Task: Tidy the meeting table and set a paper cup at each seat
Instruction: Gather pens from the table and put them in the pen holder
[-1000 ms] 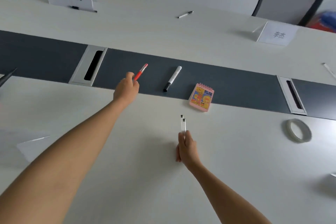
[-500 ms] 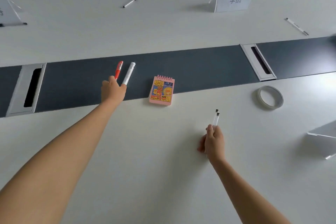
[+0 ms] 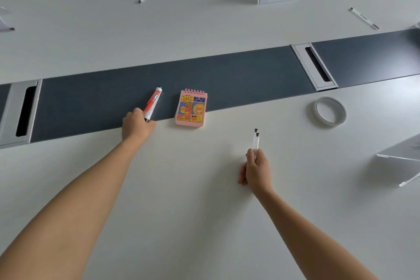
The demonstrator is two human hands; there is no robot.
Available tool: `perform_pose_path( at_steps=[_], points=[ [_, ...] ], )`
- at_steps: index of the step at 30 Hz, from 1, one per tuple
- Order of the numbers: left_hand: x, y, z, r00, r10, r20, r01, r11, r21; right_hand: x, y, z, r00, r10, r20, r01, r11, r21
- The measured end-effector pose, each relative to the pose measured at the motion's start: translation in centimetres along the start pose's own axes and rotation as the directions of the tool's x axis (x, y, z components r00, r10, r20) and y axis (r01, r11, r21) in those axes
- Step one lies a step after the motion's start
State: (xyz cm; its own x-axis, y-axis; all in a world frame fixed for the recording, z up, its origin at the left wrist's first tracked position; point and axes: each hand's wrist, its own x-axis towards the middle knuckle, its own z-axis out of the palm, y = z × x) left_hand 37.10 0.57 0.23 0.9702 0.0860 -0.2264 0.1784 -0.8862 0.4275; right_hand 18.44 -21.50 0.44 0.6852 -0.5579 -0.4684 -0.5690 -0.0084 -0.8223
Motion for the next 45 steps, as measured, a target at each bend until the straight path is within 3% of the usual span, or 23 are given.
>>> perform_pose_path(
  at_steps=[4,9,13,17,20,23,28,34,40,45],
  points=[
    [-6.6,-1.5,-0.1,0.991,-0.115,-0.073,0.095,0.967,-0.237,0.1,0.2,-0.1,1.0,-0.011,0.007,0.011,1.0,-0.011],
    [-17.4,-4.2,-0.5,0.932,-0.361,-0.032,0.267,0.743,-0.614,0.0,-0.1,-0.3,0.999,-0.01,0.05,0.012,1.0,-0.026],
    [-24.8,-7.6,0.7,0.881,-0.463,0.096,0.387,0.589,-0.709,-1.8,-0.2,-0.7,0.999,0.013,0.049,-0.013,1.0,-0.009],
    [-29.5,-9.6,1.1,0.868,-0.49,0.08,0.41,0.616,-0.673,-7.6,2.2,-0.8,0.997,0.028,0.065,-0.035,0.993,0.109],
    [-30.2,-8.9,0.3,0.889,-0.455,0.045,0.351,0.615,-0.706,-14.0,5.2,-1.0,0.993,0.062,0.104,-0.086,0.964,0.251],
    [-30.6,-7.0,0.2,0.935,-0.351,0.056,0.275,0.614,-0.739,-17.2,7.0,-2.0,0.985,0.049,0.164,-0.08,0.978,0.192],
    [-34.1,-4.0,2.2,0.967,-0.175,0.187,0.256,0.644,-0.721,-20.1,8.3,-5.6,1.0,0.031,-0.001,-0.03,0.981,0.189],
    [-38.5,-2.4,5.1,0.951,-0.114,0.287,0.277,0.725,-0.631,-26.9,14.0,-8.5,0.986,0.146,-0.084,-0.133,0.981,0.14],
    [-42.7,-2.3,5.7,0.975,-0.043,0.216,0.173,0.756,-0.632,-28.4,17.2,-11.8,0.986,0.125,-0.106,-0.113,0.987,0.117],
    [-46.6,-4.1,5.0,0.991,-0.129,0.041,0.12,0.689,-0.714,-27.6,17.4,-13.6,0.996,0.001,0.092,-0.01,0.996,0.092]
  ],
)
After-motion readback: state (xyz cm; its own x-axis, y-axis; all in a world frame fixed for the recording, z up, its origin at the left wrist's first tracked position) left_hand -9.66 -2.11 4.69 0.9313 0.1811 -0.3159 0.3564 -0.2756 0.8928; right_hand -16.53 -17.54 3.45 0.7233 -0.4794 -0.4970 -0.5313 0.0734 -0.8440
